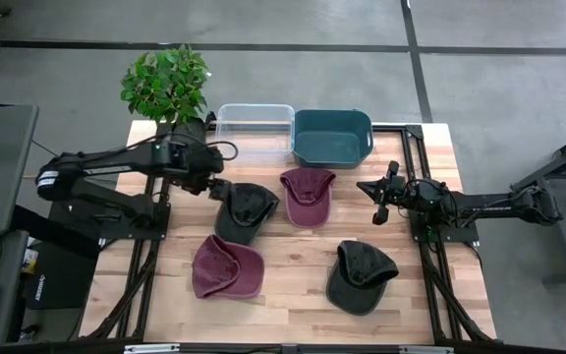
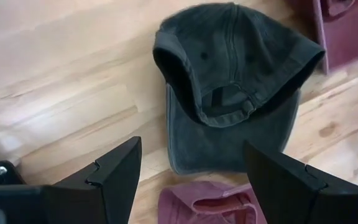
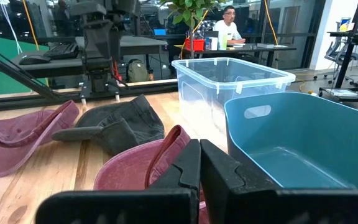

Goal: Pick & Place hat
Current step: Put the top black cap into the transparent bin

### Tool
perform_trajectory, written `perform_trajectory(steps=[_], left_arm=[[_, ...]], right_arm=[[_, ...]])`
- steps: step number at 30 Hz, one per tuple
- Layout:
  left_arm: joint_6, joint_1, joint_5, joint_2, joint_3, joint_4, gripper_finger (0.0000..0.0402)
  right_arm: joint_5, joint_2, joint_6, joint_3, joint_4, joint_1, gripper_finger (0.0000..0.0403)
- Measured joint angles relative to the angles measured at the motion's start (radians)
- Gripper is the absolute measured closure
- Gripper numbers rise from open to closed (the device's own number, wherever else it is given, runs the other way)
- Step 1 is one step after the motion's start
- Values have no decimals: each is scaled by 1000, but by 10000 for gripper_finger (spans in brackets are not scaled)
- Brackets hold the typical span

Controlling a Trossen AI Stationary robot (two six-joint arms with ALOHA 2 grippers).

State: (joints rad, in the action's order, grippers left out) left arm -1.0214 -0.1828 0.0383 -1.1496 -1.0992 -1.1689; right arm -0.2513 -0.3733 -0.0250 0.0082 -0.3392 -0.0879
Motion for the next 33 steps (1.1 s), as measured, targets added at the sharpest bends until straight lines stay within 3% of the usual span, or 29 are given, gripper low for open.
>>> perform_trajectory(steps=[5, 11, 17, 27, 33], left_arm=[[-8, 0, 3, -11, 33, 55, 123], [-125, 0, 24, -13, 152, 159, 55], [-135, 0, 38, -13, 217, 220, 6], [-143, 0, 83, -15, 293, 378, 4], [-135, 0, 103, -100, 295, 413, 4]], right_arm=[[0, 0, 0, 0, 0, 0, 402], [0, 0, 0, 0, 0, 0, 402], [0, 0, 0, 0, 0, 0, 402], [0, 0, 0, 0, 0, 0, 402], [0, 0, 0, 0, 0, 0, 402]])
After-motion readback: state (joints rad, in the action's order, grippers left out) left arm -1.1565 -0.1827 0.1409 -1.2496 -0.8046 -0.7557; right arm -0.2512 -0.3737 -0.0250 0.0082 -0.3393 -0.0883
